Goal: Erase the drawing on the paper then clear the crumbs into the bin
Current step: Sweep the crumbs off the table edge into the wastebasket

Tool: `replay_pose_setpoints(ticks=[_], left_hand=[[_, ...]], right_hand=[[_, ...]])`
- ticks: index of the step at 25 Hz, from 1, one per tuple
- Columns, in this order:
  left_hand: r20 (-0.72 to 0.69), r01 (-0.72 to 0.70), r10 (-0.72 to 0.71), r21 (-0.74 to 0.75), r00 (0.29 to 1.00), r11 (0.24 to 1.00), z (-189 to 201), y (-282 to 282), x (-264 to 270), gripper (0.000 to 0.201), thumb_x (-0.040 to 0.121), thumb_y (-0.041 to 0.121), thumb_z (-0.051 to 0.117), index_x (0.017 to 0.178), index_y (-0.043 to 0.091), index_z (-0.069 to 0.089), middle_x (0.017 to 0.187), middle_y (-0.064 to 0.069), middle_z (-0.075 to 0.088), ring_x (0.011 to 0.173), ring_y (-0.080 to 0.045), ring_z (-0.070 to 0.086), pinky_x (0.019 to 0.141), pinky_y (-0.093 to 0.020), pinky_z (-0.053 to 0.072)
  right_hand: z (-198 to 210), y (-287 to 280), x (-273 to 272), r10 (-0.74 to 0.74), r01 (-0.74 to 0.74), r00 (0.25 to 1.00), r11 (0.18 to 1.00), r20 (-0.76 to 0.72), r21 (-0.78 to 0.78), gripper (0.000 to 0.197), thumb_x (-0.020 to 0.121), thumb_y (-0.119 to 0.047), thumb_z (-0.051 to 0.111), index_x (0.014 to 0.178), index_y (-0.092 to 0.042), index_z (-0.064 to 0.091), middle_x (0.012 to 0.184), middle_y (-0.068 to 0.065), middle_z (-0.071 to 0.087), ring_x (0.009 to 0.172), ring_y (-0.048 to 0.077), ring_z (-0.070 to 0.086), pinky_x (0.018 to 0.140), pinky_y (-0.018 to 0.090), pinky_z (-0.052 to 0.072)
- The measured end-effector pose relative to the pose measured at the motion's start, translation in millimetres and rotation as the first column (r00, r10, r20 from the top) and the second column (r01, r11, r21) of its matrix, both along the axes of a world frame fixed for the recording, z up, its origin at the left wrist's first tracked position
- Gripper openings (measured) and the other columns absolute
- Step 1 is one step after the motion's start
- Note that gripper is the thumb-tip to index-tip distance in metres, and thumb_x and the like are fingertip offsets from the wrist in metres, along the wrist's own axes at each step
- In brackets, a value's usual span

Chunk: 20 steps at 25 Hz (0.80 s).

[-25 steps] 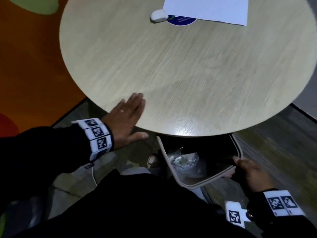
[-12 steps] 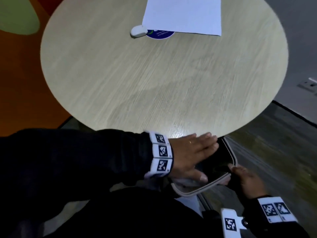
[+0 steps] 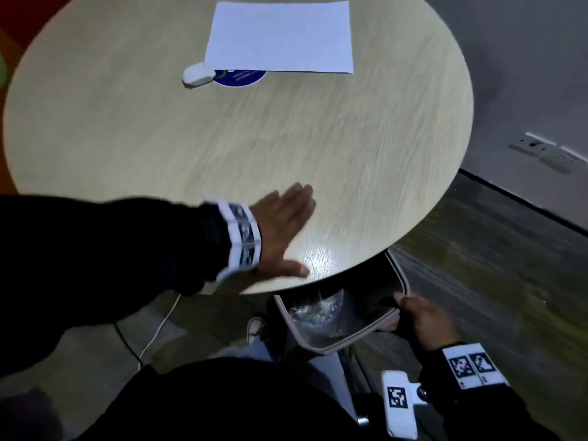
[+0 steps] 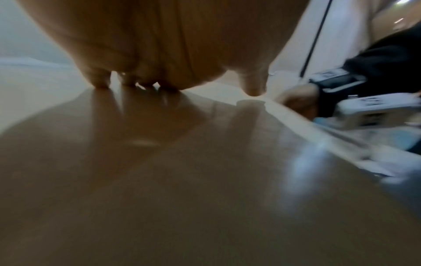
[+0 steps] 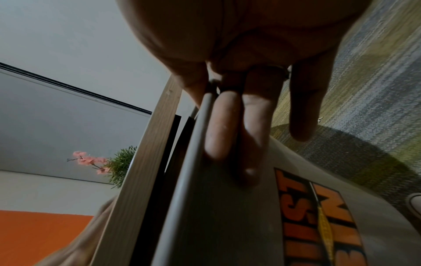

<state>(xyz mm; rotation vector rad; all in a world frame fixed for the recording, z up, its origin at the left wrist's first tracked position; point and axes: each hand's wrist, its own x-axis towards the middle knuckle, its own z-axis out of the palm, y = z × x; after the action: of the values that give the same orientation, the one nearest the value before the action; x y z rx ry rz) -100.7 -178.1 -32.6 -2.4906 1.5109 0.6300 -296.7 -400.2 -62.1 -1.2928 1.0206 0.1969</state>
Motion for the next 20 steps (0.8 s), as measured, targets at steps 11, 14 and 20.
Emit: replay_pose_setpoints(ticks=[11,14,20], left_hand=[[0.054,-0.495,0.499,-0.071,0.865,0.866,20.9,-11.1,82.3,0.107,0.083,0.075,0.034,0.151,0.005,-0.01,0.158,-0.016,-0.018,0.146,-0.026,-0.015,0.119,-0.046,0.004],[0.055,-0.576,0.574,0.032,0.817,0.817,11.6,10.3,90.6,0.106,0.084,0.076,0.033,0.151,0.008,-0.012,0.158,-0.013,-0.02,0.146,-0.025,-0.016,0.119,-0.043,0.0],[-0.189,-0.135,0.159,0.132,0.969,0.982,34.0,-8.8,9.4,0.117,0.071,0.088,0.018,0.149,0.008,-0.017,0.156,-0.012,-0.026,0.146,-0.025,-0.015,0.12,-0.041,0.005]], right_hand=[[-6.0,-27.6,3.7,0.035,-0.035,0.999,0.998,0.01,0.049,0.021,0.098,-0.003,0.04,0.09,0.011,0.055,0.041,0.007,0.059,0.037,0.015,0.06,0.038,0.017,0.046],[-12.2,-29.5,3.9,0.067,-0.068,0.998,0.997,0.012,0.031,0.027,0.097,-0.003,0.042,0.103,0.022,0.052,0.041,0.016,0.054,0.033,0.02,0.057,0.037,0.016,0.043],[-18.7,-34.1,5.4,0.038,-0.038,0.999,0.998,0.001,0.041,0.022,0.097,-0.003,0.041,0.092,0.013,0.055,0.041,0.014,0.055,0.033,0.019,0.057,0.038,0.015,0.043]])
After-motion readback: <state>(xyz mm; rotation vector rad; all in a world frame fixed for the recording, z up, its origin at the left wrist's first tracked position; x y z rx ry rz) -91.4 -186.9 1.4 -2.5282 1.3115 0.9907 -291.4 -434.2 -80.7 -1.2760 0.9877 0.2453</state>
